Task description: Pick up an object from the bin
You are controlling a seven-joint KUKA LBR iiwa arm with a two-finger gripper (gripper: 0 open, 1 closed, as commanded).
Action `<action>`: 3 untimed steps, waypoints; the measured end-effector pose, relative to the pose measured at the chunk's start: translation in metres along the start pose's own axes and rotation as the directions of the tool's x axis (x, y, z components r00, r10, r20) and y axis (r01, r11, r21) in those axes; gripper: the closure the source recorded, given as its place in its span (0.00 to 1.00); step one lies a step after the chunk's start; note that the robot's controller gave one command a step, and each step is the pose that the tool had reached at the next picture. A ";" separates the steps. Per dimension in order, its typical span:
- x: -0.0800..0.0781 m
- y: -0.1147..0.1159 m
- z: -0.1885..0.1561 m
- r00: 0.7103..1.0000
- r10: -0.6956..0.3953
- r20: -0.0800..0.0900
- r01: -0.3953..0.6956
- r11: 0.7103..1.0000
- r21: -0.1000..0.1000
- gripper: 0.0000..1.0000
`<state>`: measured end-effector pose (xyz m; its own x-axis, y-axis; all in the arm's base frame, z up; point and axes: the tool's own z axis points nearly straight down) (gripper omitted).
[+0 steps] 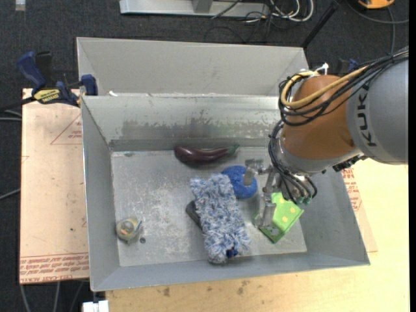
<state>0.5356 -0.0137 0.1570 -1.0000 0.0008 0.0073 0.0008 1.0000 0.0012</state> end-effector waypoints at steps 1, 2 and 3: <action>-0.002 0.000 -0.005 1.000 -0.001 0.008 0.001 1.000 0.000 0.00; -0.003 0.002 0.000 1.000 -0.004 0.015 0.004 1.000 0.001 0.00; 0.000 0.024 0.046 0.999 0.053 0.010 -0.053 0.999 0.000 0.00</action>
Offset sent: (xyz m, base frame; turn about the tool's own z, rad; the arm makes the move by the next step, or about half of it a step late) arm 0.0053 0.0315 -0.0773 -0.0431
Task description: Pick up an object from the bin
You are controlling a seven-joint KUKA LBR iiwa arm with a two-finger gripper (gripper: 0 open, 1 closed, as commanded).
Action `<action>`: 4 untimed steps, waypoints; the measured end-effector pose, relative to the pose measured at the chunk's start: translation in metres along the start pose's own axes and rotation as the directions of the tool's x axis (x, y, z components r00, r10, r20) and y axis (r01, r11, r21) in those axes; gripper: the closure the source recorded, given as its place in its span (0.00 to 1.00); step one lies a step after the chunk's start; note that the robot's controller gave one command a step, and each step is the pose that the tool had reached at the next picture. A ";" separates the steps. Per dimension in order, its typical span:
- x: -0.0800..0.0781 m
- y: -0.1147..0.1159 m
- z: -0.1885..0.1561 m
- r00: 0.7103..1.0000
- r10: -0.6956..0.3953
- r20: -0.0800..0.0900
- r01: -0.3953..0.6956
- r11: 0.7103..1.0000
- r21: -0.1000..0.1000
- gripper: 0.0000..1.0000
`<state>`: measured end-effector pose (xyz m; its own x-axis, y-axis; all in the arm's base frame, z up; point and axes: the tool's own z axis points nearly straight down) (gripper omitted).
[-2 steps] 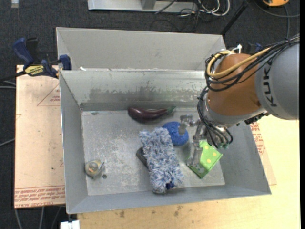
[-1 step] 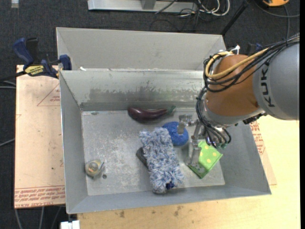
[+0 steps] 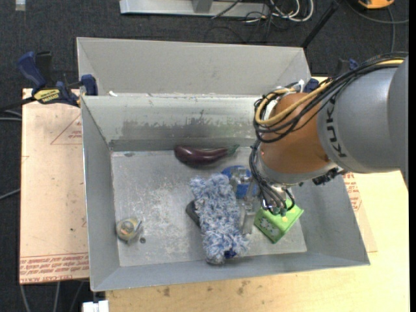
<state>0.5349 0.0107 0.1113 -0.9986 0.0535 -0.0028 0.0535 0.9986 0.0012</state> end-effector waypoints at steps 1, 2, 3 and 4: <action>0.010 0.040 0.038 0.999 -0.032 0.003 0.032 0.999 0.009 1.00; 0.010 0.040 0.038 0.999 -0.032 0.003 0.032 0.999 0.009 1.00; -0.003 0.035 -0.098 0.999 -0.033 0.001 0.033 0.999 0.000 1.00; -0.002 0.035 -0.098 0.999 -0.034 0.000 0.034 0.999 0.000 0.00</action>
Offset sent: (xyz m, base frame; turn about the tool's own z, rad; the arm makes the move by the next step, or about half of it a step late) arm 0.0000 0.0000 0.0000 0.0000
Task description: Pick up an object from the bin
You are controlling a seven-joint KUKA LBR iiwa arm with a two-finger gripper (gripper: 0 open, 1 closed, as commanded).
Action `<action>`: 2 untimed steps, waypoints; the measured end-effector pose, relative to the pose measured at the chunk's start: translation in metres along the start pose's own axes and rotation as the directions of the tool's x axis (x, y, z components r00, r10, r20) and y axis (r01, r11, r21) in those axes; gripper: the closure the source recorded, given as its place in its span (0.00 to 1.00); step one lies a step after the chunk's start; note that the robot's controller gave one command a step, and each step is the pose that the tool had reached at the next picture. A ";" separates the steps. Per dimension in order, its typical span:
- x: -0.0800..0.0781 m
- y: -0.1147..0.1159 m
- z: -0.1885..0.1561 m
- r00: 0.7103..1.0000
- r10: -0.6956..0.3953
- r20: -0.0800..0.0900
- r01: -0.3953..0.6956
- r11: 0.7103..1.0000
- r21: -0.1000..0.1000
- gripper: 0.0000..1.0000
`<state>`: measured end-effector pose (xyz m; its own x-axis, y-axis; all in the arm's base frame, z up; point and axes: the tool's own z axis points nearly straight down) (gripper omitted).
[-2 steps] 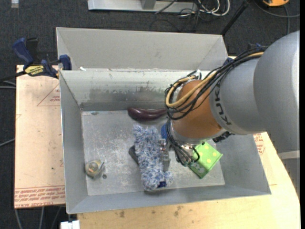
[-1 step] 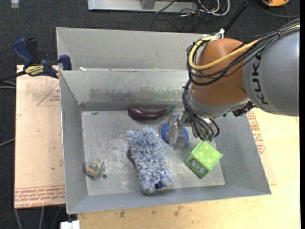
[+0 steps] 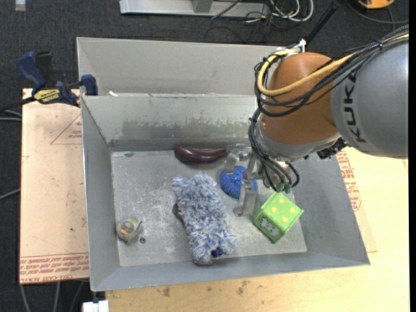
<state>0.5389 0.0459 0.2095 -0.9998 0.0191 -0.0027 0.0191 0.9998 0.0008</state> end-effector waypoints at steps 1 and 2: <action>0.000 0.000 0.000 1.000 0.000 0.000 0.000 1.000 0.000 0.00; -0.008 0.005 0.044 1.000 -0.010 0.006 0.010 1.000 0.000 0.00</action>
Offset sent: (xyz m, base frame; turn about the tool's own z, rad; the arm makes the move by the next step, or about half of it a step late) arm 0.0187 0.0155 -0.1395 -0.0382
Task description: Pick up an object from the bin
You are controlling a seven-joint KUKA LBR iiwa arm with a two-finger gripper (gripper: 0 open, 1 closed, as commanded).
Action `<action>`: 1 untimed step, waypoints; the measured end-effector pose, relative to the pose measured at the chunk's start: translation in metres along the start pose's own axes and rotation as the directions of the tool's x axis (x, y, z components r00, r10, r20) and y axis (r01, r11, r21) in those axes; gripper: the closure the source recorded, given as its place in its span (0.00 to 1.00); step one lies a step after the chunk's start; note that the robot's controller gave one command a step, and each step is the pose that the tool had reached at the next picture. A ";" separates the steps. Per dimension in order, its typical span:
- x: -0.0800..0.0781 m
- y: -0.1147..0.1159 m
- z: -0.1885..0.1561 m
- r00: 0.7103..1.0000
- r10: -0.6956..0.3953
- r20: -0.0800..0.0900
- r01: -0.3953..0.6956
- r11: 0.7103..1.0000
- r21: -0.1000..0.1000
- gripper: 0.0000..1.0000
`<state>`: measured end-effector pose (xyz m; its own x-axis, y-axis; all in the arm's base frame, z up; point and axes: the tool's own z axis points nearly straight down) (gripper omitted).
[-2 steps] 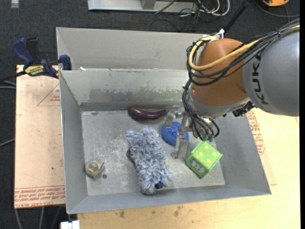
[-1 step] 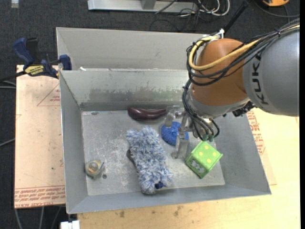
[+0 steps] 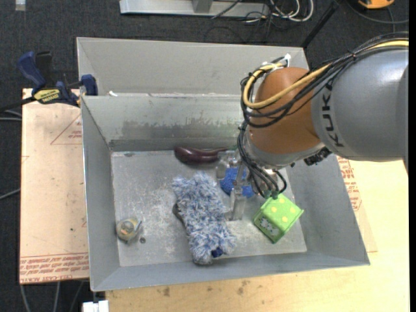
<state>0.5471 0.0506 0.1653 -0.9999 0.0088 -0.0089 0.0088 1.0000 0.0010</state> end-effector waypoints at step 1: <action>0.007 0.024 0.056 0.992 -0.126 -0.005 0.126 0.992 0.000 0.00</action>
Offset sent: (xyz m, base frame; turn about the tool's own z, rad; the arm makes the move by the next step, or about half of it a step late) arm -0.0081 0.0606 -0.0943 -0.5232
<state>0.5409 0.0746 0.1093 -0.9930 -0.1177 -0.0044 -0.1177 0.9930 -0.0003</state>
